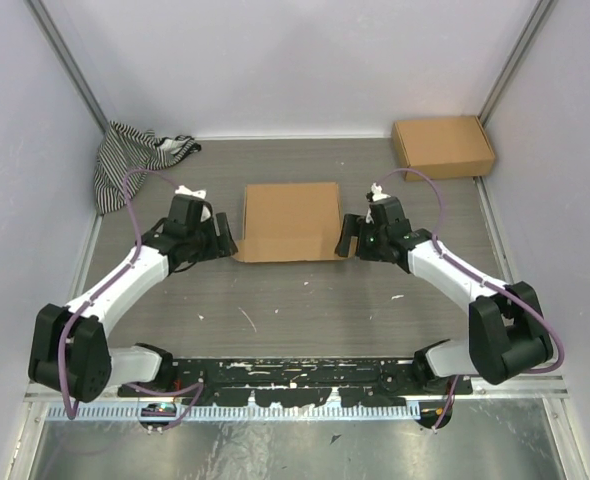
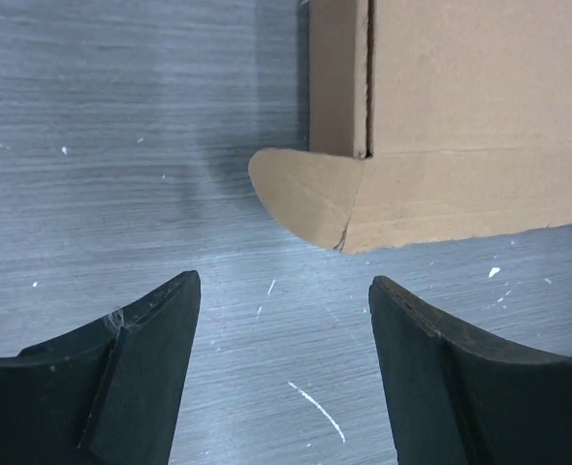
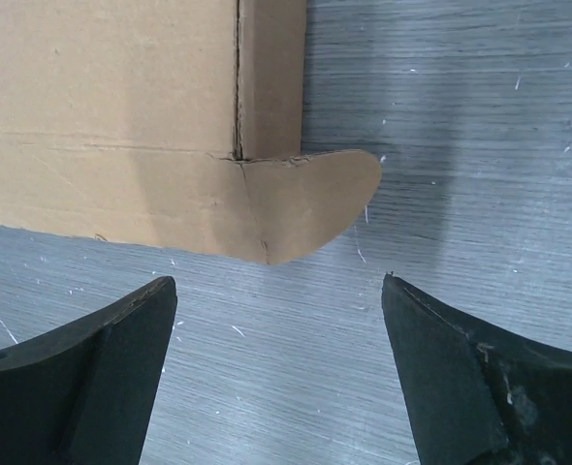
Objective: Fold the paper box
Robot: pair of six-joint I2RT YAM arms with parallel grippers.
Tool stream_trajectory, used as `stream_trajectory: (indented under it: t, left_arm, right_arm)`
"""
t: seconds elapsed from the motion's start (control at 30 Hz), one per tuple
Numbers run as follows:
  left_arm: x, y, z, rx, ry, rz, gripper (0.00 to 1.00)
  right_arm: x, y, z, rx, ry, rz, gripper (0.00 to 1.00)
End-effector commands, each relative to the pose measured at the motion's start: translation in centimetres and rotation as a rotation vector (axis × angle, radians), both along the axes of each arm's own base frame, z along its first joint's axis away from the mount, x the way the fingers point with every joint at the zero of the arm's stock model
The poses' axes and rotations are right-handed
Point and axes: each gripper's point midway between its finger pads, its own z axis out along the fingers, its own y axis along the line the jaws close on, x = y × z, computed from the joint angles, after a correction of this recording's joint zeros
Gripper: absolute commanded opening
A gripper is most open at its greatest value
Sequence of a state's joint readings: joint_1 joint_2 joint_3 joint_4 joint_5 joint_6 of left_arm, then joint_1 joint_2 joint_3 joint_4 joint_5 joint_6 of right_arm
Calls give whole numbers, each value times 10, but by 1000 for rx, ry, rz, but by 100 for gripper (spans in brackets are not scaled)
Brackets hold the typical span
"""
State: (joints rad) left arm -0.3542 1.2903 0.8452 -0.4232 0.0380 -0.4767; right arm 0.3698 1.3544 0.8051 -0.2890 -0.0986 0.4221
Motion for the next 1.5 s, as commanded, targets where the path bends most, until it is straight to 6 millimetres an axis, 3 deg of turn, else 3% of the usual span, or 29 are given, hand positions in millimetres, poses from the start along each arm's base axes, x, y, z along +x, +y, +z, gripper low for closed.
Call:
stream_trajectory:
  t: [0.0, 0.43, 0.83, 1.13, 1.47]
  left_arm:
    - [25, -13, 31, -77, -157, -10, 77]
    - [32, -44, -2, -91, -44, -106, 73]
    - [24, -61, -30, -13, 11, -159, 72]
    - [18, -68, -32, -19, 21, -190, 65]
    - [3, -79, -19, -90, 66, -233, 46]
  right_arm:
    - [25, 16, 40, 61, -174, 19, 92]
    - [40, 25, 27, 15, -137, 58, 92]
    - [30, 41, 6, -14, -95, 132, 88]
    - [22, 46, 4, -18, -95, 163, 80]
    - [12, 53, 15, 24, -69, 195, 68]
